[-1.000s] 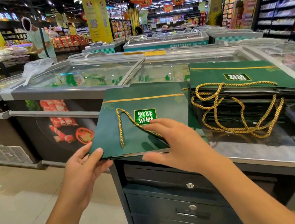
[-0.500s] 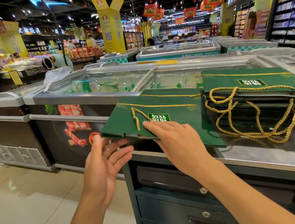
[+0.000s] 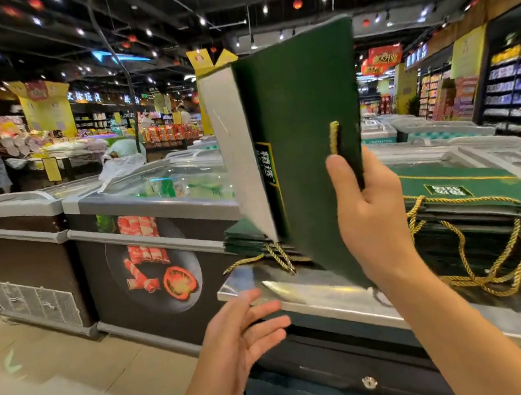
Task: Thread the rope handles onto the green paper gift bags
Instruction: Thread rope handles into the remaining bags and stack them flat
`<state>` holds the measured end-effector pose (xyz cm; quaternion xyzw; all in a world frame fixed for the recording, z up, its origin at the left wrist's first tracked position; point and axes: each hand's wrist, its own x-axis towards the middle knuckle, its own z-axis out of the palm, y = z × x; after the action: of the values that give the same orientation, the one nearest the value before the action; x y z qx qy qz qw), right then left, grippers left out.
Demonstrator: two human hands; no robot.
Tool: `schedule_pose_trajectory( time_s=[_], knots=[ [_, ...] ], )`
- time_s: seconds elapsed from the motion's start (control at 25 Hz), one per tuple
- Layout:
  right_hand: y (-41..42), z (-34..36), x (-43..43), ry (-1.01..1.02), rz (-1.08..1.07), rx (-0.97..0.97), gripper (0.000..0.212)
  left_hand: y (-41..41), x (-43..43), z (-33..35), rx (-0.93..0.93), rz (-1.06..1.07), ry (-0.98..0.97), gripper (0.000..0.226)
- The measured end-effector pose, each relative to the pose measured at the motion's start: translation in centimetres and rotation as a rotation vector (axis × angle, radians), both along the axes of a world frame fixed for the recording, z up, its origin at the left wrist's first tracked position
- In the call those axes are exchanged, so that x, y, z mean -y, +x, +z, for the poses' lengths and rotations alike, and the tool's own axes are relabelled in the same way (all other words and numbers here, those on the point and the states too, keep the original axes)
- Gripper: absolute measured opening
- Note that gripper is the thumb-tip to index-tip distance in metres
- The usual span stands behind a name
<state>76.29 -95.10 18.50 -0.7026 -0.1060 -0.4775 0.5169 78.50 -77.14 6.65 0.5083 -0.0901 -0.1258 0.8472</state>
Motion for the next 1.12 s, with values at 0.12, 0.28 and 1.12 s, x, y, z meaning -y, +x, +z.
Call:
schedule_pose_trajectory(
  time_s=[0.12,0.28,1.12],
  knots=[
    [0.2,-0.2,-1.1,0.414,0.159,-0.058,0.018,-0.3,1.3,1.1,0.021,-0.067,-0.008,0.056],
    [0.5,-1.6,-2.8,0.820,0.511,-0.108,0.023,-0.3,2.1,2.4,0.096,-0.023,-0.072,0.050],
    [-1.6,-6.6,3.1,-0.382,0.205,-0.645,0.008,5.9,-4.1,0.1,0.182,0.206,0.407,0.026]
  ],
)
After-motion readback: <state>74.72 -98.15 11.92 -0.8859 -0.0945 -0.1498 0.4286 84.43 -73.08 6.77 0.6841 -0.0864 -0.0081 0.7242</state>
